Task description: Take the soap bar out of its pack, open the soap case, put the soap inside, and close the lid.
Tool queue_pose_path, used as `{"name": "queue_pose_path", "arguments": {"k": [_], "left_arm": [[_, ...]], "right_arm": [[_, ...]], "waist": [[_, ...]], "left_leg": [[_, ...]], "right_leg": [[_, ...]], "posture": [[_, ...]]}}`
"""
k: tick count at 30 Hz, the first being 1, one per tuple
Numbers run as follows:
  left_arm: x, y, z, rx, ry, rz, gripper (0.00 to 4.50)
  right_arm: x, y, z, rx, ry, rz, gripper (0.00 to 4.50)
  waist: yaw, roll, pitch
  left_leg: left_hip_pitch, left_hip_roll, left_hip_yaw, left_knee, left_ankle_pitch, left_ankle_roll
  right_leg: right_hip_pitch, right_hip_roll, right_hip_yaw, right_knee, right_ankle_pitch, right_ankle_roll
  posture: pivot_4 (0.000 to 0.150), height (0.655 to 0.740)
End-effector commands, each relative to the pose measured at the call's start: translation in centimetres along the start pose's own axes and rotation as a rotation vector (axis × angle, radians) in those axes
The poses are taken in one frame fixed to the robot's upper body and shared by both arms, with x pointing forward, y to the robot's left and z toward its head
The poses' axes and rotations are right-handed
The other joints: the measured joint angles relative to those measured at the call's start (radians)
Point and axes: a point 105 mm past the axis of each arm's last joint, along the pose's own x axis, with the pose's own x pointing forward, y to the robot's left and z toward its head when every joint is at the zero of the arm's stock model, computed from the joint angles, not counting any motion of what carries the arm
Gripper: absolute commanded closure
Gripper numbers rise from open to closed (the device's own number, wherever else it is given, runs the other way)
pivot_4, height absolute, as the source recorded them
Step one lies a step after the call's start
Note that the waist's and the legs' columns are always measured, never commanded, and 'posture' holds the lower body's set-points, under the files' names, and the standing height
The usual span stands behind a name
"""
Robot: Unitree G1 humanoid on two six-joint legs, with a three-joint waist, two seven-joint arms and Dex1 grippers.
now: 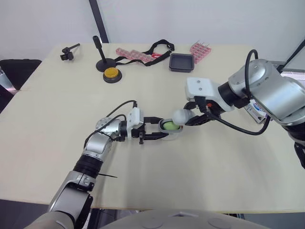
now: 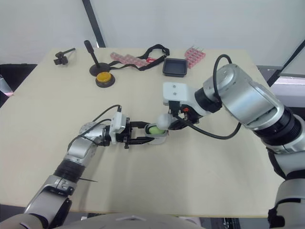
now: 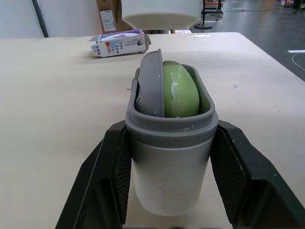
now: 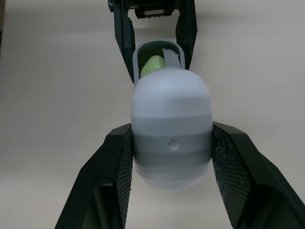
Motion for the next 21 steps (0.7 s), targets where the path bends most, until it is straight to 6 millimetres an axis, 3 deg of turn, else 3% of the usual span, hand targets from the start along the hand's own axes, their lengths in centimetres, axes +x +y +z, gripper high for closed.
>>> {"name": "queue_pose_path", "arguments": {"k": [1, 8, 21], "left_arm": [[-0.2, 0.3, -0.4, 0.005, 0.027, 0.02, 2.46], [-0.1, 0.3, -0.4, 0.008, 0.026, 0.018, 2.46], [-0.2, 0.3, -0.4, 0.013, 0.03, 0.028, 2.46]], "right_arm": [[0.1, 0.0, 1.4, -0.05, -0.007, -0.01, 2.57], [1.2, -0.1, 2.1, -0.073, -0.006, 0.016, 2.57], [3.1, -0.1, 1.7, -0.081, 0.025, 0.055, 2.57]], "waist": [[-0.002, 0.0, 0.0], [-0.001, 0.0, 0.0], [-0.003, 0.0, 0.0]], "left_leg": [[0.0, 0.0, 0.0, 0.0, 0.0, 0.0], [0.0, 0.0, 0.0, 0.0, 0.0, -0.002], [0.0, 0.0, 0.0, 0.0, 0.001, -0.003]], "right_leg": [[0.0, 0.0, 0.0, 0.0, 0.0, 0.0], [0.0, 0.0, 0.0, 0.0, 0.002, 0.003], [0.0, 0.0, 0.0, 0.0, 0.002, 0.004]], "posture": [[0.15, 0.7291], [0.15, 0.7291], [0.15, 0.7291]]}}
